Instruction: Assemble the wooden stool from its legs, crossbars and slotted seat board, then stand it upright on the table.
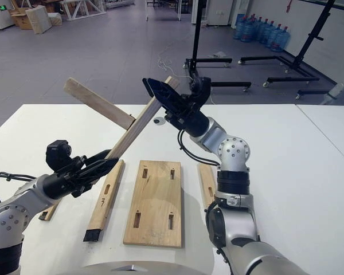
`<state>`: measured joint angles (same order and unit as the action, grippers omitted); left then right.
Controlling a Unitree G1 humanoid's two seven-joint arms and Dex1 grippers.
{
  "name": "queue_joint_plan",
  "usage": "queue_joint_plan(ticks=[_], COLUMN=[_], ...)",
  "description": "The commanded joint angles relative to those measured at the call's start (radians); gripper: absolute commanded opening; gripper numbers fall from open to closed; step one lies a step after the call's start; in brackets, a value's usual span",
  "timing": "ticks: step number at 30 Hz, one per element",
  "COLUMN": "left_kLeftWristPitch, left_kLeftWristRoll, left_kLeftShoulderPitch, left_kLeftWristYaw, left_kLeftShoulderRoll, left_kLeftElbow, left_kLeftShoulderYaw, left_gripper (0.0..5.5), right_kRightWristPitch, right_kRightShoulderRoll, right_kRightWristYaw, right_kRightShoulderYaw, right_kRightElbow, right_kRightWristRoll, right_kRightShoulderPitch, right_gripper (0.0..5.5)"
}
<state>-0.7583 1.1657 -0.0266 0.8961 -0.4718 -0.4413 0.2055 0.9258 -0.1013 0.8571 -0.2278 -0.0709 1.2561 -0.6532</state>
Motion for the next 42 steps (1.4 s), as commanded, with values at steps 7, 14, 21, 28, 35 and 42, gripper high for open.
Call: queue_joint_plan(ticks=[7,14,21,28,35,42], left_kLeftWristPitch=[0.072,0.127,0.139,0.107,0.08,0.048], left_kLeftWristRoll=[-0.092,-0.114,-0.098,-0.047,-0.038,-0.035], left_kLeftShoulderPitch=[-0.064,-0.186,-0.223,-0.203,-0.139,-0.117], left_kLeftWristYaw=[-0.126,-0.183,-0.266,-0.328,-0.318,-0.316], left_kLeftShoulderRoll=[0.064,0.106,0.111,0.077,0.036,0.034], left_kLeftElbow=[0.016,-0.025,-0.053,-0.032,0.035,0.069], left_kLeftShoulderYaw=[-0.004,0.005,0.045,0.102,0.104,0.086], left_gripper=[3.11,3.44,3.44,3.44,3.44,3.44], right_kRightWristPitch=[-0.106,-0.256,-0.372,-0.486,-0.612,-0.683], right_kRightShoulderRoll=[-0.069,-0.224,-0.311,-0.29,-0.253,-0.268], right_kRightWristYaw=[0.08,0.143,0.274,0.282,0.334,0.419], right_kRightShoulderYaw=[0.066,0.016,0.103,0.129,0.138,0.159], right_kRightElbow=[0.073,-0.001,0.018,0.137,0.032,-0.093], right_kRightWristRoll=[-0.141,-0.272,-0.441,-0.5,-0.544,-0.592], right_kRightShoulderPitch=[-0.015,-0.155,-0.081,0.138,0.155,0.139], right_gripper=[2.06,2.06,2.06,2.06,2.06,2.06])
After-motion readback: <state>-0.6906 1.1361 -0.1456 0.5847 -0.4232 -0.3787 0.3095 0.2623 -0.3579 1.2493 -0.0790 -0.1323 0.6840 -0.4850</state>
